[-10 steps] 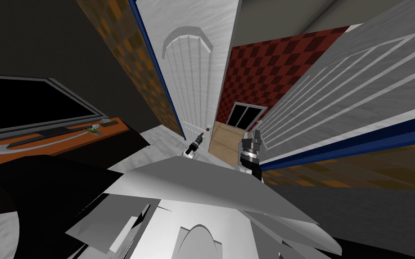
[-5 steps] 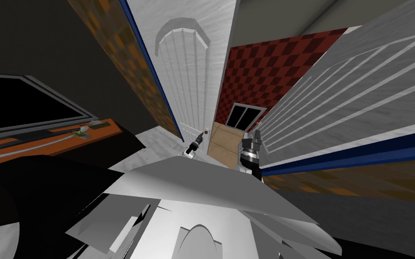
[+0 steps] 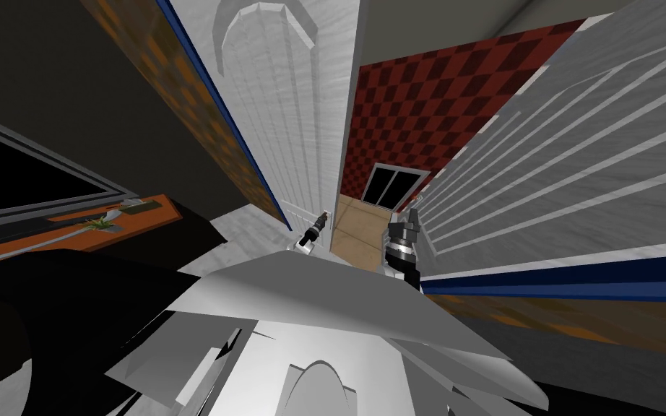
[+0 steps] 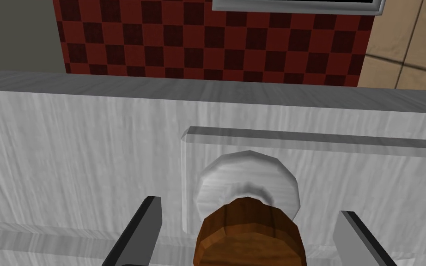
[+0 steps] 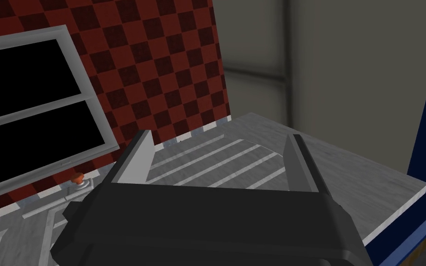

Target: Push the door open

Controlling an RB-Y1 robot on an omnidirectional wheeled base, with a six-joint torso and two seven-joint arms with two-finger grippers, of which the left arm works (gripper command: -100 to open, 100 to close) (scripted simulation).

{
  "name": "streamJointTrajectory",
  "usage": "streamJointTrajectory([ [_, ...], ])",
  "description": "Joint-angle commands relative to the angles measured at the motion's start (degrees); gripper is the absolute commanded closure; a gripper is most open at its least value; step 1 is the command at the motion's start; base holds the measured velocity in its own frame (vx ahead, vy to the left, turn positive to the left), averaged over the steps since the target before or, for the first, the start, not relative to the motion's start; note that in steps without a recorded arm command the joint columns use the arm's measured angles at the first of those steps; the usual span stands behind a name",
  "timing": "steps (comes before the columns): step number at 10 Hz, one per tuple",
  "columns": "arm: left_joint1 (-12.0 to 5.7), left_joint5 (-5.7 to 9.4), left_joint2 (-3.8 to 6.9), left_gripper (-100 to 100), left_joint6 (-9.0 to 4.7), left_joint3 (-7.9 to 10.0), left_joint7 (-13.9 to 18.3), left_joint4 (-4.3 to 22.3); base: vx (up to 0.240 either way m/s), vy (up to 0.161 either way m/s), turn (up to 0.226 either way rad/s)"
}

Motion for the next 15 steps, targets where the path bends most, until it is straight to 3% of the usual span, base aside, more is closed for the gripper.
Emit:
streamJointTrajectory([
  [1,0.04,0.0,0.02,100,0.01,-0.02,0.0,0.0,-0.007,0.0,0.006],
  [6,0.04,0.0,0.02,100,0.01,-0.02,0.0,0.0,-0.006,0.001,-0.004],
  [15,-1.62,0.69,-0.51,100,0.15,5.37,-1.4,1.9,0.151,-0.091,0.045],
])
